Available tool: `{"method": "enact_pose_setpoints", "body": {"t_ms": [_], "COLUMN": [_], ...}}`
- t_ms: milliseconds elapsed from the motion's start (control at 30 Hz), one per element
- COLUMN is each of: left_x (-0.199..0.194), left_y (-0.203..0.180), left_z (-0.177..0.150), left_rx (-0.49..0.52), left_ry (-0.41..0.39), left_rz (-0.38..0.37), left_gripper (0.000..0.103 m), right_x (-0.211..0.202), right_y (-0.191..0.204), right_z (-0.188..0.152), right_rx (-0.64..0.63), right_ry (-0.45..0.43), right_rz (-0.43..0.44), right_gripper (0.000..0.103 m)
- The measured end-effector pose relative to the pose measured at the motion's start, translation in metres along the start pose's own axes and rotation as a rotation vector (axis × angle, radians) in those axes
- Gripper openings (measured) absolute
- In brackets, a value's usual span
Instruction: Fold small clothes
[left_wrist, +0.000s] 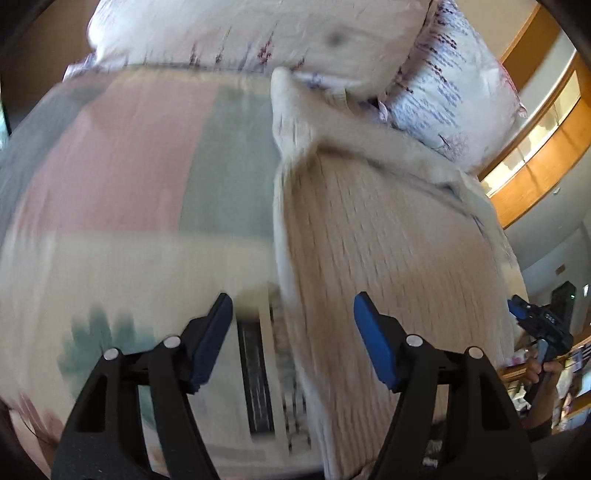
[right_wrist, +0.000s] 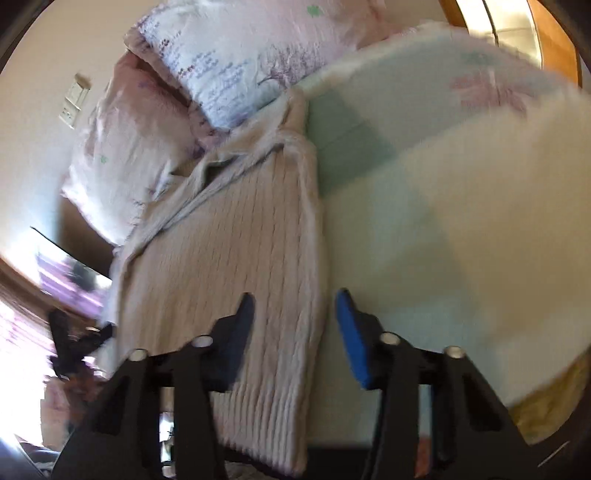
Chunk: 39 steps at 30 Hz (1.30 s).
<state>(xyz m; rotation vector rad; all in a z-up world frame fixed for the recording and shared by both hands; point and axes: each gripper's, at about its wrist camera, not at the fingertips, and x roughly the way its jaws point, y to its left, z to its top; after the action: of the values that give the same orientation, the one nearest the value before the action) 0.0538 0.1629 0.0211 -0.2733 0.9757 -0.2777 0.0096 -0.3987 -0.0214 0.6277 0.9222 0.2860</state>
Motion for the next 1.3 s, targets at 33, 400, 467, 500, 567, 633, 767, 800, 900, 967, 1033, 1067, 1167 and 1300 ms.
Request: {"method": "enact_pose_setpoints", "body": {"t_ms": [33,400,467,500,567,633,767,800,900,967,1033,1067,1167,1300], "left_x": [-0.005,-0.022,-0.016,-0.016,-0.023,-0.030,-0.022,-0.015,0.034,0.069,0.082,0.082,0.085,0.101], "left_y": [-0.005,-0.029,-0.035,-0.035,-0.031,-0.024,-0.006,-0.004,-0.004,0.006,0.022,0.029,0.048,0.062], "left_z": [-0.012,-0.071,-0.063,-0.053,-0.017,0.025,0.136,0.154,0.214,0.235,0.236,0.231,0.210,0.182], "left_rx": [0.012,-0.036,-0.017,-0.015,-0.006,-0.001,-0.064,-0.079,-0.098,-0.160,-0.238,-0.256,-0.257,-0.311], "left_ry": [-0.003,0.039,0.031,0.022,-0.038,-0.117,-0.270,-0.285,-0.280,-0.233,-0.201,-0.194,-0.137,-0.013], "left_rz": [-0.006,-0.199,-0.207,-0.231,-0.258,-0.255,-0.241,-0.233,-0.159,-0.115,-0.106,-0.124,-0.170,-0.245], "left_gripper": [0.067,0.012,0.007,0.007,0.007,0.006,0.006,0.006,0.009,0.027,0.053,0.059,0.061,0.060], "right_x": [-0.001,0.010,0.006,0.005,0.000,0.000,0.027,0.043,0.091,0.134,0.152,0.151,0.131,0.126], "right_y": [-0.001,0.003,0.013,0.018,0.030,0.045,0.068,0.072,0.072,0.070,0.065,0.063,0.062,0.054], "right_z": [-0.006,-0.046,-0.031,-0.023,0.009,0.049,0.135,0.161,0.211,0.233,0.236,0.233,0.217,0.209], "right_rx": [0.012,0.134,0.118,0.112,0.082,0.056,0.026,0.041,0.097,0.101,0.101,0.094,0.003,-0.004], "right_ry": [0.019,0.117,0.061,0.038,-0.041,-0.118,-0.244,-0.267,-0.284,-0.229,-0.177,-0.172,-0.217,-0.175], "right_rz": [0.030,0.340,0.396,0.418,0.468,0.511,0.509,0.505,0.414,0.225,0.126,0.142,0.127,0.134], "right_gripper": [0.040,0.008,0.008,0.007,0.007,0.007,0.007,0.007,0.009,0.032,0.059,0.060,0.081,0.082]}}
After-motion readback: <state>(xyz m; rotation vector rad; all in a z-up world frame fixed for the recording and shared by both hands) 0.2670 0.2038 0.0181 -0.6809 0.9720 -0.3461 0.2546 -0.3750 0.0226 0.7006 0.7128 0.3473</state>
